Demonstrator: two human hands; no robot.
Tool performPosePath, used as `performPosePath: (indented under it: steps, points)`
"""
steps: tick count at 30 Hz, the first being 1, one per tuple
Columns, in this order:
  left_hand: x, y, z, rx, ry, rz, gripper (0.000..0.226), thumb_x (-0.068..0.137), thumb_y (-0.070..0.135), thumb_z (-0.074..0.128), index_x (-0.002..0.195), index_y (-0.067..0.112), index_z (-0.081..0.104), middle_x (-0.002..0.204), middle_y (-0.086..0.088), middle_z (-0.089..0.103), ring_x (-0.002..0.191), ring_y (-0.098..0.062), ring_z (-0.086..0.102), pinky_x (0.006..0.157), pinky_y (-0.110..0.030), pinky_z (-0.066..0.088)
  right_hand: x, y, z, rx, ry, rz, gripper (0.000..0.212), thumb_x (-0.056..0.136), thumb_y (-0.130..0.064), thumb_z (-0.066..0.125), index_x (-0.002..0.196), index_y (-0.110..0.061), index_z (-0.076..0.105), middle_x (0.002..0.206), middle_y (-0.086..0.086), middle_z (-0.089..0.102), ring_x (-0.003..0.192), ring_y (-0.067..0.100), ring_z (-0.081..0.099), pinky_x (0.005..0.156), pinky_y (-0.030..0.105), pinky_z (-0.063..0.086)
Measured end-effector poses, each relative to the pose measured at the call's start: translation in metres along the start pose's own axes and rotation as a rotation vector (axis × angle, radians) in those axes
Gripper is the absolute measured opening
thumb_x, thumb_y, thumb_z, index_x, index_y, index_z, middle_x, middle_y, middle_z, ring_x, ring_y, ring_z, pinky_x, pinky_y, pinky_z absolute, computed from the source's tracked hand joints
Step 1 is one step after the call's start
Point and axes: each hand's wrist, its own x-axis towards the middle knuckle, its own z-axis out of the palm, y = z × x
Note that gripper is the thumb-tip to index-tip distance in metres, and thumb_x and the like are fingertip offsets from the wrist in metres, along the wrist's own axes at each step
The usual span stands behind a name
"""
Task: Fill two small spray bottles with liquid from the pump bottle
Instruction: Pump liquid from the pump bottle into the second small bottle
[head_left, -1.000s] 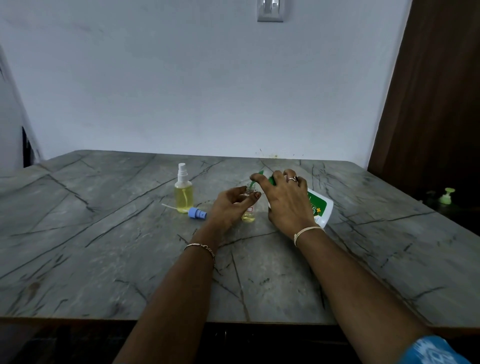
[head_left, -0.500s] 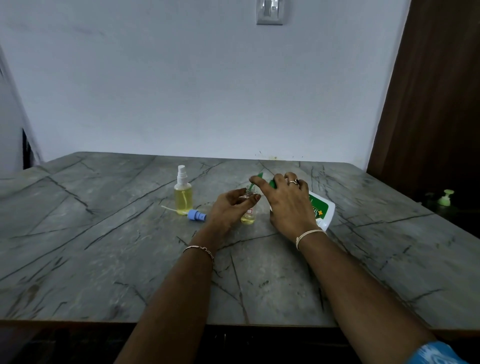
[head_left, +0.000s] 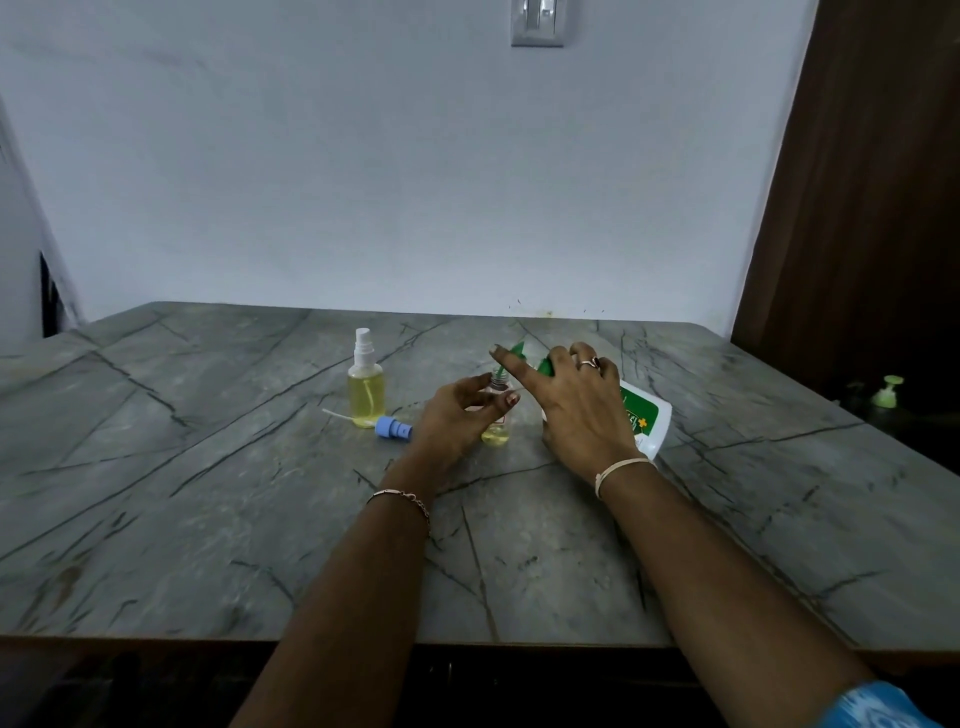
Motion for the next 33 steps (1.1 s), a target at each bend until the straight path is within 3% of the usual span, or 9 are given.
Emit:
performPosePath:
  steps: [4,9,13,17,20,25,33]
  points:
    - [-0.0007,0.0004,0.0008,0.044,-0.013,0.009,0.056,0.080,0.029,0.073,0.131,0.017,0.053,0.102,0.008,0.064,0.096,-0.006,0.062,0.078,-0.014,0.046,0.0006,-0.0011,-0.0019,0.020,-0.031,0.019,0.082,0.081,-0.012,0.062,0.144,-0.041,0.018,0.119,0.012,0.052,0.117,0.035,0.043,0.094,0.049,0.038]
    - [-0.0005,-0.0011,0.0010,0.007,-0.021,0.000,0.063,0.078,0.022,0.075,0.135,0.012,0.048,0.107,0.002,0.066,0.096,-0.009,0.063,0.087,-0.022,0.049,0.0038,-0.0062,-0.0021,0.031,-0.019,0.027,0.075,0.080,-0.015,0.063,0.141,-0.036,0.025,0.121,0.010,0.051,0.117,0.033,0.043,0.094,0.048,0.038]
    - [0.0007,-0.0027,0.0017,0.031,0.001,-0.004,0.066,0.078,0.032,0.075,0.136,0.014,0.048,0.117,-0.003,0.067,0.098,-0.009,0.062,0.088,-0.024,0.048,0.0024,-0.0051,-0.0014,0.022,-0.014,0.018,0.079,0.078,-0.012,0.065,0.141,-0.038,0.024,0.116,0.011,0.053,0.114,0.034,0.045,0.092,0.049,0.039]
    - [0.0010,0.0004,0.0029,-0.112,0.051,-0.076,0.056,0.077,0.041,0.073,0.125,0.015,0.058,0.107,-0.002,0.067,0.095,-0.013,0.065,0.093,-0.041,0.052,-0.0006,-0.0020,-0.0002,0.002,0.002,0.006,0.088,0.075,-0.009,0.068,0.142,-0.041,0.022,0.111,0.011,0.055,0.110,0.034,0.048,0.088,0.049,0.041]
    - [0.0023,0.0013,0.0026,-0.207,0.068,-0.098,0.048,0.080,0.035,0.072,0.120,0.012,0.060,0.105,-0.004,0.066,0.094,-0.017,0.066,0.092,-0.045,0.053,-0.0011,-0.0017,-0.0020,0.014,-0.017,0.010,0.086,0.078,-0.009,0.065,0.143,-0.042,0.020,0.115,0.011,0.053,0.114,0.034,0.045,0.092,0.048,0.039]
    - [0.0051,-0.0015,-0.0002,-0.246,0.076,-0.107,0.029,0.070,0.037,0.079,0.094,0.028,0.064,0.111,-0.010,0.068,0.104,-0.022,0.065,0.091,-0.048,0.052,0.0001,-0.0014,-0.0036,0.043,-0.045,0.022,0.083,0.082,-0.013,0.063,0.145,-0.041,0.016,0.123,0.011,0.050,0.120,0.034,0.041,0.097,0.048,0.036]
    - [0.0046,-0.0012,-0.0020,-0.268,0.063,-0.108,0.049,0.075,0.028,0.078,0.117,0.009,0.062,0.115,-0.010,0.067,0.106,-0.020,0.064,0.093,-0.047,0.052,0.0039,-0.0056,-0.0056,0.059,-0.029,0.027,0.074,0.082,-0.015,0.062,0.142,-0.035,0.025,0.123,0.011,0.050,0.118,0.033,0.042,0.095,0.047,0.036]
